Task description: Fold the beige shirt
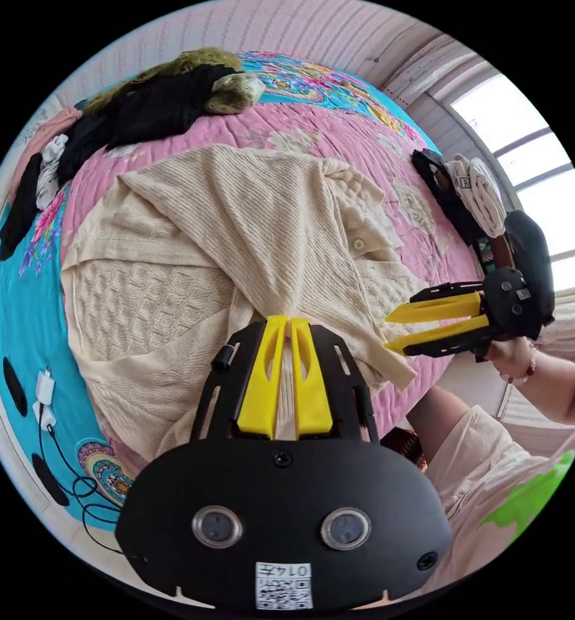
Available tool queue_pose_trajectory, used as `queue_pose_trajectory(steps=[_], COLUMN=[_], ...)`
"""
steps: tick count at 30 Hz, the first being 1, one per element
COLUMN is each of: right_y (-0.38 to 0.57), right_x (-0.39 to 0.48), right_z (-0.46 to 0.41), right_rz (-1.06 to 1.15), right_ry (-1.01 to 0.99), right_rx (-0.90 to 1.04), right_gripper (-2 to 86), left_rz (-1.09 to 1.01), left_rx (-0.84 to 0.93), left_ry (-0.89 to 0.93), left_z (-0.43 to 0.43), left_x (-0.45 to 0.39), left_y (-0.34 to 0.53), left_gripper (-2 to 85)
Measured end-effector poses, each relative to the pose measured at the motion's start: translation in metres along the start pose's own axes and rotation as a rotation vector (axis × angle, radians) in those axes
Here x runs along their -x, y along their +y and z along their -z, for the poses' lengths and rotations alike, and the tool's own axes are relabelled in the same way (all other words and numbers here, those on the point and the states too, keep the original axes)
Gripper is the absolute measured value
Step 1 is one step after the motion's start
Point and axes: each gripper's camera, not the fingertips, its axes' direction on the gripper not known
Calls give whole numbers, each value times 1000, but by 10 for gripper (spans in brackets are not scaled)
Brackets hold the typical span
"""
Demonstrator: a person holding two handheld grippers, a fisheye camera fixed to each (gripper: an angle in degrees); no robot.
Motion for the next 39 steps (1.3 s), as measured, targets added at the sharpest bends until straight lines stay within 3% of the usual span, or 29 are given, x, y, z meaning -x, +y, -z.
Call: queue_pose_trajectory(steps=[7, 10, 19, 25, 29, 32, 34, 39], right_y=[-94, -147, -290, -346, -359, -357, -357, -359], right_x=[19, 48, 136, 185, 206, 218, 222, 224], right_z=[43, 45, 3, -27, -53, -51, -44, -6], right_rz=[176, 331, 645, 739, 812, 876, 885, 902], right_ry=[-3, 54, 216, 356, 438, 507, 509, 441], right_rx=[-88, -92, 63, 115, 242, 225, 215, 206], right_gripper=[110, 123, 176, 169, 121, 57, 32, 19], left_rz=[457, 545, 539, 536, 545, 531, 512, 469], left_rx=[-135, -134, -106, -102, -98, -87, -90, -134], left_ry=[-62, -59, -161, -102, -89, -102, -99, -136], left_z=[62, 64, 66, 61, 59, 58, 62, 82], left_x=[107, 137, 167, 178, 180, 177, 172, 152], left_y=[101, 128, 138, 143, 148, 150, 150, 156], left_gripper=[83, 82, 91, 90, 85, 59, 11, -8])
